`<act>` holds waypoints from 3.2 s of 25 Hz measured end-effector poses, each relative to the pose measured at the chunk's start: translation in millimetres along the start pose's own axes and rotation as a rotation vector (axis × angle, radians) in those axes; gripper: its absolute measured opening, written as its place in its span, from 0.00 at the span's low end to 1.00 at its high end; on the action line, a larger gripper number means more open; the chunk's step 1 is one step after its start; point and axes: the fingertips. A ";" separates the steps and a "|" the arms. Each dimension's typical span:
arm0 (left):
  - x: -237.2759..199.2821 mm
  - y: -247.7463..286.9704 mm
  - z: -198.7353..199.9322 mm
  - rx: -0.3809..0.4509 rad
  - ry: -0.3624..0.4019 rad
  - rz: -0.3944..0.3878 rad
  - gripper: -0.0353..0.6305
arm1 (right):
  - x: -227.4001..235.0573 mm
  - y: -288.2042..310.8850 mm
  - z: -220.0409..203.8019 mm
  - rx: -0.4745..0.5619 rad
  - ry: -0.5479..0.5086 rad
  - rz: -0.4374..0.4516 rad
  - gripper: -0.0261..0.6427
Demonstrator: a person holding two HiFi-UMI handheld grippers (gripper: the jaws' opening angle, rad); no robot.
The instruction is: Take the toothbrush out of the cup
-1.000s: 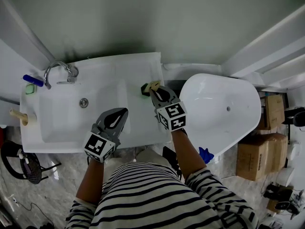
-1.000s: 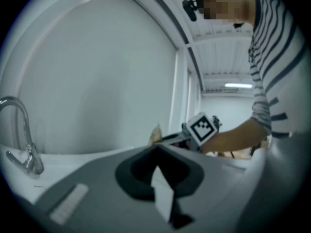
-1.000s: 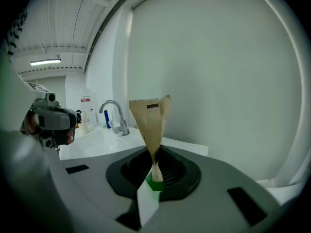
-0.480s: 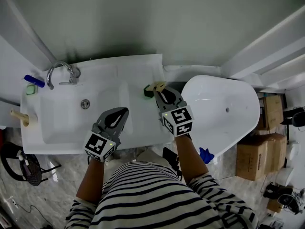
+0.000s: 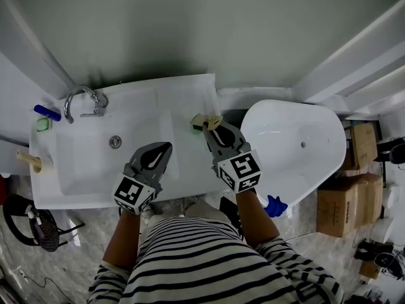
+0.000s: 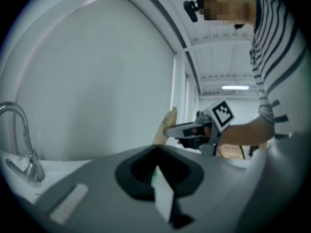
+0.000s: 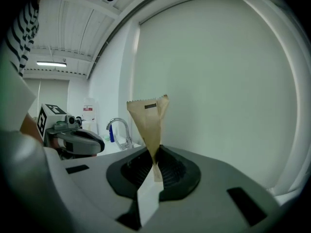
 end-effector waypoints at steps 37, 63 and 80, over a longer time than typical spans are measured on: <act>38.2 20.9 8.2 0.042 0.030 0.053 0.06 | -34.2 -26.2 15.5 0.072 -0.022 0.179 0.09; -1.6 -47.8 18.9 0.061 0.029 0.118 0.06 | -90.5 11.7 41.8 0.083 -0.030 0.240 0.09; -132.0 -205.5 30.3 0.075 0.019 0.080 0.06 | -231.7 112.7 89.9 0.055 -0.012 0.153 0.09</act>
Point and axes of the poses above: the fingertips, and each gripper's own axes: y forward along the fingers, x to its right, z out of its top, and after that the axes turned 10 degrees about -y, right-handed
